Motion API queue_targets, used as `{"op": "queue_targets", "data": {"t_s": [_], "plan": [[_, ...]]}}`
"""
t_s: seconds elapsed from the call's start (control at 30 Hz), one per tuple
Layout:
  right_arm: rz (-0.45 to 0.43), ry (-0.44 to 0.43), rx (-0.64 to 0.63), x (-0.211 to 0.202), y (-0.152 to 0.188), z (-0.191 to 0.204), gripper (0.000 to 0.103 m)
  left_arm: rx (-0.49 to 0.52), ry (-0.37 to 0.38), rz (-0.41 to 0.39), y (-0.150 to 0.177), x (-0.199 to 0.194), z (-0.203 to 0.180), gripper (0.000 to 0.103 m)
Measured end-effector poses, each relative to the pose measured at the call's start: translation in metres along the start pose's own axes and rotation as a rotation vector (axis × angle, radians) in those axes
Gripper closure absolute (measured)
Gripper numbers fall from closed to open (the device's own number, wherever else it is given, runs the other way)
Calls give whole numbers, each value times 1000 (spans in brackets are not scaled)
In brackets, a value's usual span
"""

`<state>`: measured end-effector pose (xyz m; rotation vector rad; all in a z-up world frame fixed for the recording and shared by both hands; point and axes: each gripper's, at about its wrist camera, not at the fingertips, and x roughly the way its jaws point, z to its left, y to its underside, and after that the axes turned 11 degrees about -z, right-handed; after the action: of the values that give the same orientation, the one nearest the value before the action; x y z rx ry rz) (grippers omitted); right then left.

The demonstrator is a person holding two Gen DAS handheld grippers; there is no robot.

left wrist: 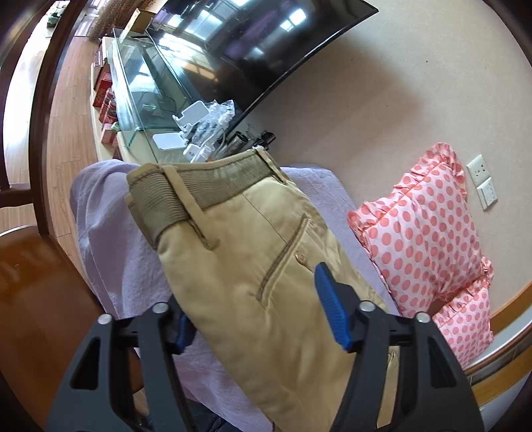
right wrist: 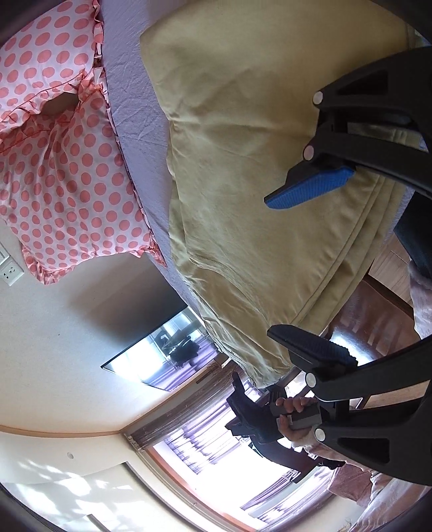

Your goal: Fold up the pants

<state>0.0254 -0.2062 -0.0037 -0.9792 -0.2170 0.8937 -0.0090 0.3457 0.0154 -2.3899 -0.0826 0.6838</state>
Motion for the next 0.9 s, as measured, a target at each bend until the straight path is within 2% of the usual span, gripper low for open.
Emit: {"op": "queue_targets", "data": {"t_s": [0.03, 0.07, 0.1, 0.17, 0.27, 0.33, 0.4, 0.47, 0.53, 0.6, 0.67, 0.73, 0.77, 0.83, 0.9], "plan": [[-7, 0, 2, -2, -1, -2, 29, 9, -35, -10, -2, 1, -2, 89], [-15, 1, 3, -5, -1, -3, 29, 36, -63, -30, -4, 0, -7, 93], [-23, 1, 4, -8, -2, -5, 29, 81, -69, -52, -4, -4, -17, 94], [-45, 9, 6, -16, -5, -9, 29, 237, -64, -110, -2, -16, -54, 95], [-88, 42, 19, -31, -10, -19, 28, 414, 58, -140, 17, -40, -124, 95], [-130, 73, 35, -45, -15, -27, 26, 529, 178, -126, 45, -57, -174, 95], [-186, 118, 58, -63, -20, -37, 20, 654, 314, -94, 85, -75, -221, 95], [-241, 170, 92, -83, -24, -49, 15, 759, 468, -29, 132, -90, -257, 94], [-287, 216, 134, -102, -27, -63, 15, 845, 597, 62, 185, -99, -281, 94], [-322, 261, 180, -120, -27, -77, 15, 950, 689, 170, 242, -102, -296, 93], [-341, 292, 228, -135, -28, -92, 15, 1048, 726, 279, 293, -98, -300, 94], [-346, 300, 258, -144, -29, -100, 15, 1104, 737, 382, 327, -94, -297, 94], [-347, 301, 263, -147, -30, -103, 15, 1118, 730, 391, 337, -93, -295, 94], [-342, 277, 270, -148, -35, -105, 15, 1155, 722, 328, 346, -100, -291, 94], [-320, 215, 295, -143, -43, -108, 15, 1205, 722, 341, 353, -102, -290, 89]]}}
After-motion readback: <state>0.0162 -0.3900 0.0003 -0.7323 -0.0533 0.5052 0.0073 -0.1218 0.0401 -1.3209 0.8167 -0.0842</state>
